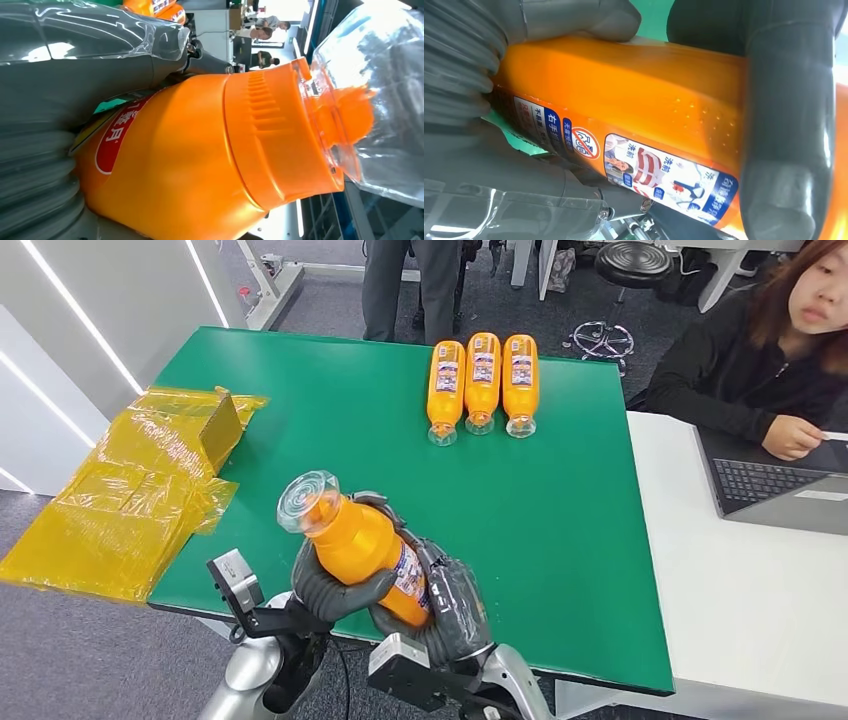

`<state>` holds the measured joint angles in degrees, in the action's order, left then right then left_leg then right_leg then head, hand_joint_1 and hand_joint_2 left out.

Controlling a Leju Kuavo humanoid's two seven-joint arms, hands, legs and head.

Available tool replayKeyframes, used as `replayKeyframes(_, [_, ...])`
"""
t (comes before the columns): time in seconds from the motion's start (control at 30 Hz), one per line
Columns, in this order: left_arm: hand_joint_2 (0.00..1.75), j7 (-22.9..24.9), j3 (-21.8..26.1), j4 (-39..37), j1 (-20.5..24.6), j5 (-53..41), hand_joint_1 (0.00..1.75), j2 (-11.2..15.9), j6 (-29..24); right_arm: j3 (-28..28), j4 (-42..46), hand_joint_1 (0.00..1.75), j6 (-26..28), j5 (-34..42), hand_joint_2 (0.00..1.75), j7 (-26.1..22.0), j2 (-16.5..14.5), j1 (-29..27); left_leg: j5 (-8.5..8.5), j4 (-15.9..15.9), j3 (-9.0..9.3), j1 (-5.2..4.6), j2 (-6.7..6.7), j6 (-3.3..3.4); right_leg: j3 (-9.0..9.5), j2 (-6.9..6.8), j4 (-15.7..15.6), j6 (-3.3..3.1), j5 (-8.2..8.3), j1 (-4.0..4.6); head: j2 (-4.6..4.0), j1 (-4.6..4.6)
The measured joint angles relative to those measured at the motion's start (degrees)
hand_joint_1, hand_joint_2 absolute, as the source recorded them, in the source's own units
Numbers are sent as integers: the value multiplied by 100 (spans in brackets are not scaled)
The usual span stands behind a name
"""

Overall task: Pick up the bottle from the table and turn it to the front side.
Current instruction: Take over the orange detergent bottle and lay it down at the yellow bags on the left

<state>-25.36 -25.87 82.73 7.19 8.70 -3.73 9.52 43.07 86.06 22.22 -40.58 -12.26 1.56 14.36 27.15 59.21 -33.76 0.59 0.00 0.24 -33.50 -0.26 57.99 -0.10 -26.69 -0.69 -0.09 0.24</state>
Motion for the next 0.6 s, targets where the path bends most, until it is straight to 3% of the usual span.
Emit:
replayKeyframes(0.13, [175, -2, 37, 0, -4, -27, 175, -5, -3, -19, -44, 0, -44, -17, 175, -29, -40, 4, 0, 0, 0, 0, -1, 0, 1, -1, 0, 0, 0, 0, 0, 0])
replayKeyframes(0.37, [175, -29, 104, 0, -3, -199, 175, -5, -110, -26, -162, 0, 143, 46, 175, -166, -57, 28, 0, 0, 0, 0, 0, 0, 0, 0, 0, 0, 0, 0, 0, 0])
replayKeyframes(0.6, [175, -186, 201, -89, 107, -942, 175, -1, -869, -22, -226, 0, 484, 328, 175, -407, -62, 13, 0, 0, 0, 0, 0, 0, -2, 0, 0, 0, 0, 0, 0, -1])
